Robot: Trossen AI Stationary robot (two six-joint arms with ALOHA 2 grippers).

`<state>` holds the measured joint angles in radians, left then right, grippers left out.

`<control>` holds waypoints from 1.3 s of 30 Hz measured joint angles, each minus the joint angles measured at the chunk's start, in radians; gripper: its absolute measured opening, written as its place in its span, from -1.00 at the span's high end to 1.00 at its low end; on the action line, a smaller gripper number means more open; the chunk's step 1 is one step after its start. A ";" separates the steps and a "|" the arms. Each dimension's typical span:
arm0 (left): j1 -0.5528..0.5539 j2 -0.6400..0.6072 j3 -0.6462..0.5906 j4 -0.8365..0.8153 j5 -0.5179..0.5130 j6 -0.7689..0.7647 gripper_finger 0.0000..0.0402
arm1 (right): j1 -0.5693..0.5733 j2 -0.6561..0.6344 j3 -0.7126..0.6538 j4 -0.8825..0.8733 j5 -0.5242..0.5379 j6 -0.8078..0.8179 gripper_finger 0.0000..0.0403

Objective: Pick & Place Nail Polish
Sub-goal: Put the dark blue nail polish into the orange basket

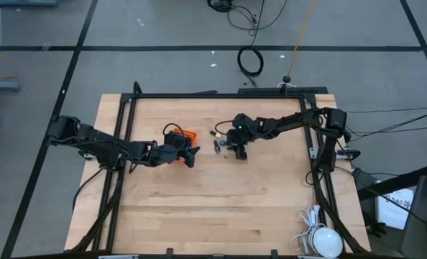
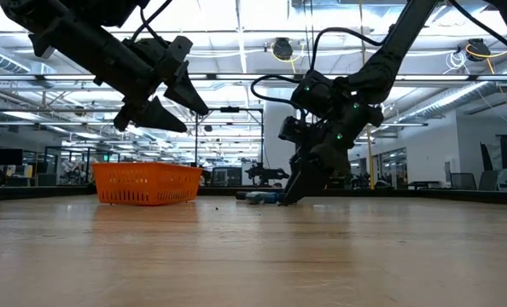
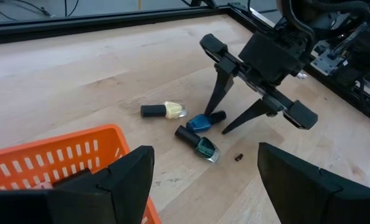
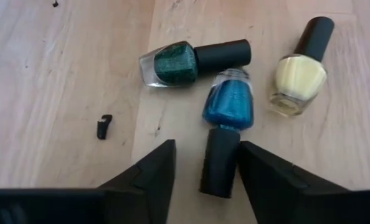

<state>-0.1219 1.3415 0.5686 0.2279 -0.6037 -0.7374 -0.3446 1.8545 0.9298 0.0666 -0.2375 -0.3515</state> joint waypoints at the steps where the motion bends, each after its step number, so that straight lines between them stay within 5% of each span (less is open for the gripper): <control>1: 0.000 0.000 0.000 0.000 0.000 -0.002 -0.39 | 0.001 0.000 0.000 0.001 0.000 0.000 0.26; 9: 0.000 0.000 0.000 0.000 0.000 -0.004 -0.40 | 0.009 0.001 0.000 0.024 0.003 0.060 0.75; 15: 0.000 0.000 0.000 0.000 0.000 -0.004 -0.40 | 0.042 0.001 0.000 0.051 0.047 0.055 0.76; 30: -0.004 0.048 0.000 0.034 0.063 -0.087 -0.40 | 0.296 -0.175 -0.002 0.058 0.529 -0.062 0.76; 39: 0.009 0.218 0.000 0.254 0.094 -0.102 -0.40 | 0.470 -0.195 -0.047 0.178 0.812 -0.084 0.76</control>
<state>-0.1132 1.5590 0.5682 0.4823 -0.5098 -0.8397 0.1254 1.6596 0.8830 0.2446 0.5740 -0.4355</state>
